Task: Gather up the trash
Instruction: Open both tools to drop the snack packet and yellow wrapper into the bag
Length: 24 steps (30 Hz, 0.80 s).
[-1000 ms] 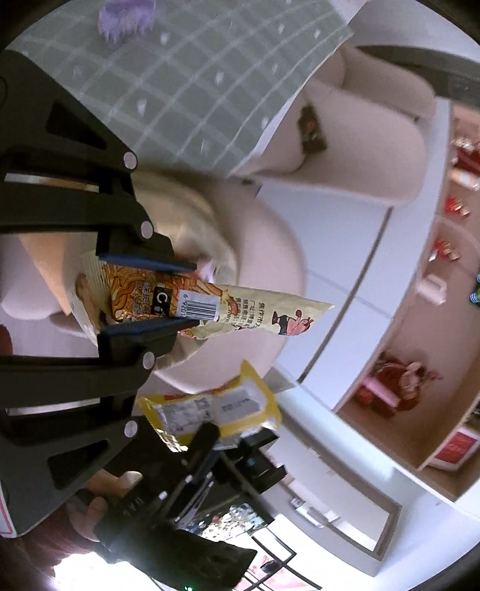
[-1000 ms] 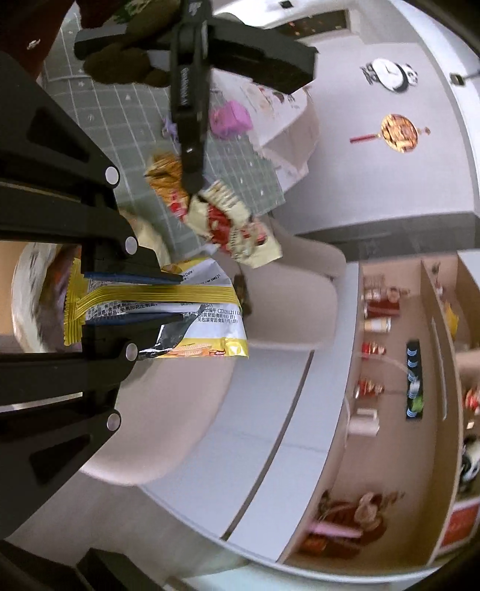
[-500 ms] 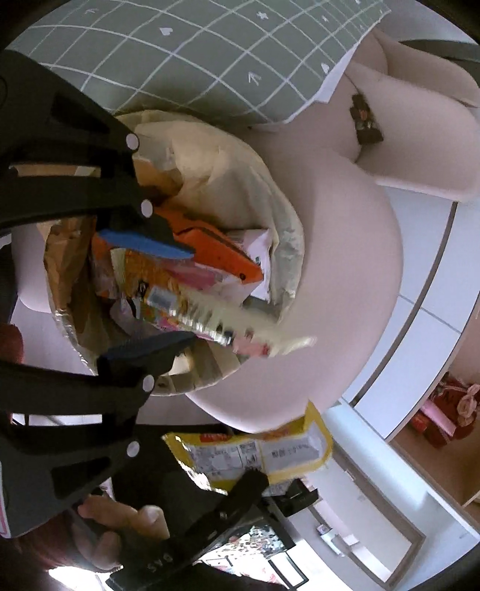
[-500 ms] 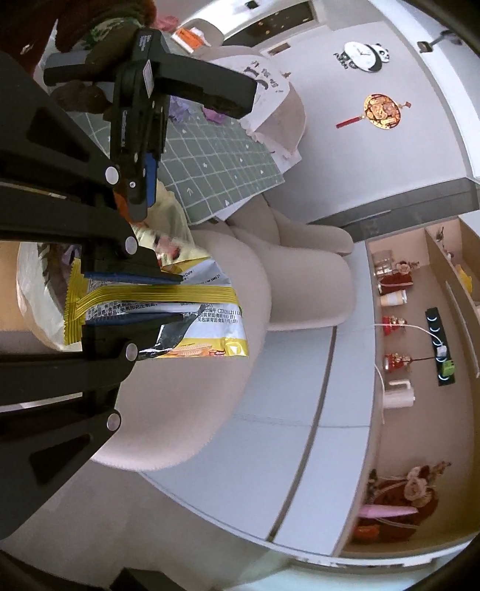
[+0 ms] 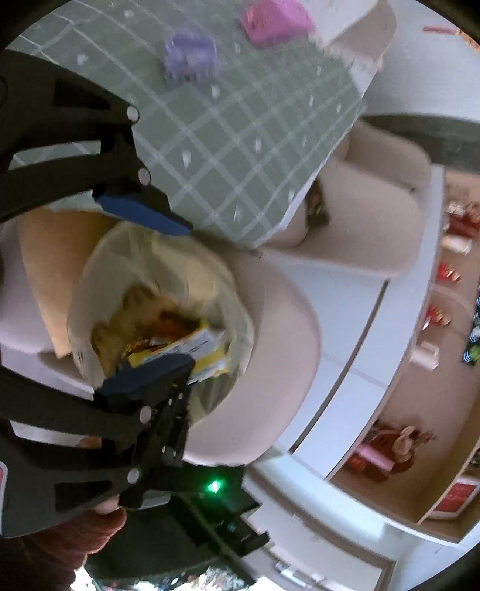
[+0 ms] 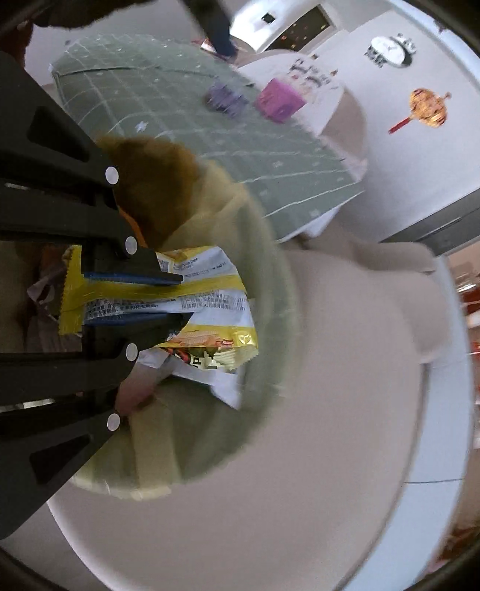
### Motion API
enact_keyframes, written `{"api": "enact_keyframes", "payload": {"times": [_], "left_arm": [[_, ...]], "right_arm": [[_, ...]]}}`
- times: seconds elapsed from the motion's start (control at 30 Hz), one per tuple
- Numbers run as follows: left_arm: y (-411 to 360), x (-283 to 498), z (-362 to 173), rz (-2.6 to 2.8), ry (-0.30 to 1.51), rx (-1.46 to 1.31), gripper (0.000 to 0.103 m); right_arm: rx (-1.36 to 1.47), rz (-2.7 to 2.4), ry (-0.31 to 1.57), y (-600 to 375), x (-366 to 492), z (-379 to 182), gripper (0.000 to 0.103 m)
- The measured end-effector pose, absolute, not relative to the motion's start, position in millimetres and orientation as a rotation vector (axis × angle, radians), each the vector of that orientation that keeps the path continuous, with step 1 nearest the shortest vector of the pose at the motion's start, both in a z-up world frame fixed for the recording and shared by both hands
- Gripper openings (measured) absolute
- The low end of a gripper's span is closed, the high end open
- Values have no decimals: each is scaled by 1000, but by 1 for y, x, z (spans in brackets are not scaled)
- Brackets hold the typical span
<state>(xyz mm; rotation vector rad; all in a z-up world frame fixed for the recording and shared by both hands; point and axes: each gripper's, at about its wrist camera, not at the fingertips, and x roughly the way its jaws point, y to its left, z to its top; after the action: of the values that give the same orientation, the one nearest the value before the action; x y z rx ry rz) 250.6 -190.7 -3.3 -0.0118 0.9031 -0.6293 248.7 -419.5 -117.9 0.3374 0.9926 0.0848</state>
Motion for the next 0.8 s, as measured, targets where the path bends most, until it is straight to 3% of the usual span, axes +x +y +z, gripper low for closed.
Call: {"api": "enact_keyframes", "payload": {"times": [0.17, 0.23, 0.33, 0.8], "left_arm": [[-148, 235, -6, -509, 877, -29, 80], [-133, 228, -7, -472, 869, -27, 82], [-115, 220, -6, -452, 860, -33, 82], [-22, 190, 17, -520, 722, 51, 82]], "right_arm": [[296, 67, 1028, -410, 250, -122, 16], [254, 40, 1014, -404, 245, -115, 33], [226, -1, 976, -395, 233, -102, 46], [231, -225, 761, -324, 152, -23, 48]]}}
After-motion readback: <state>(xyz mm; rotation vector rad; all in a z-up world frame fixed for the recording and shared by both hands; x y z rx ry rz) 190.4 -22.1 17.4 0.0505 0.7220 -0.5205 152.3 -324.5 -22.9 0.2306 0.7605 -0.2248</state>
